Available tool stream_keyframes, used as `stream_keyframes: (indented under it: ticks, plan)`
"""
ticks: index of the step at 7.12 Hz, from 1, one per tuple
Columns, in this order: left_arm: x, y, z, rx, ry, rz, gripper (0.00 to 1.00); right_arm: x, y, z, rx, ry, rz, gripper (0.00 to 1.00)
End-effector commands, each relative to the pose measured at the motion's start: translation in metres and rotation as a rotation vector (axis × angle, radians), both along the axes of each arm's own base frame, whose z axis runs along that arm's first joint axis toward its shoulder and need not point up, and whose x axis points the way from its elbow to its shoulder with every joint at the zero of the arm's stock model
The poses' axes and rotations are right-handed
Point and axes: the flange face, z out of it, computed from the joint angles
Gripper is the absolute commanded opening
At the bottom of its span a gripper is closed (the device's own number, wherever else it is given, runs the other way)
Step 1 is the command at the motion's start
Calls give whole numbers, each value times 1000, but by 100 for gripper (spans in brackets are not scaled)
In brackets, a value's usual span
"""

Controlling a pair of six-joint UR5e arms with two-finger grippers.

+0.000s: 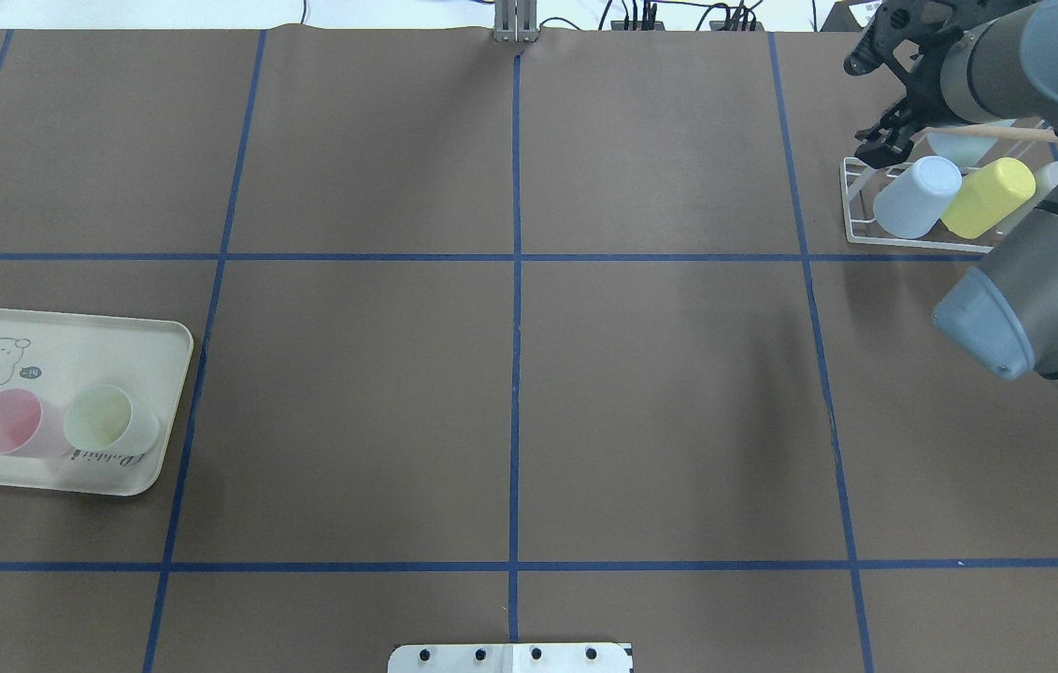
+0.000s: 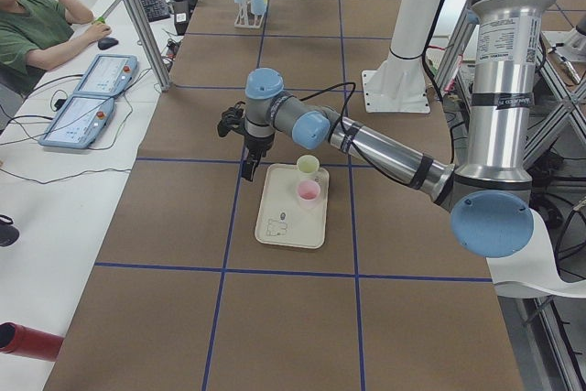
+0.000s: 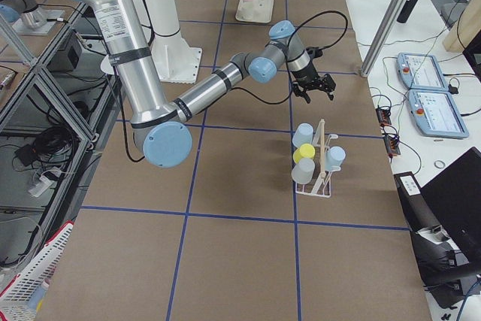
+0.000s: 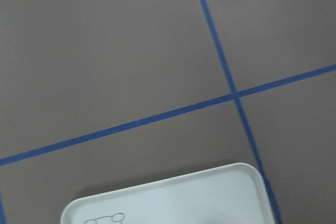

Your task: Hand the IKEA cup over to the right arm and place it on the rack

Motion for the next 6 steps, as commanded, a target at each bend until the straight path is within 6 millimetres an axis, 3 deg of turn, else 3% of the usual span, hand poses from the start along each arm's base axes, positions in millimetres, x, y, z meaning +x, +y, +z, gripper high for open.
stream_keyframes:
  ticks: [1,3,5,6]
  plan:
    - [4,14,21,-39,-15,17,100,-35,26,-21,-145,-194,100,100]
    - [24,46,57,-50,-35,82,100,-54,42,-24,-250,-215,32,100]
    - [39,72,78,-73,-34,117,100,-64,53,-43,-405,-229,-79,100]
    - [46,86,87,-91,-17,107,100,-61,60,-53,-397,-245,-93,100]
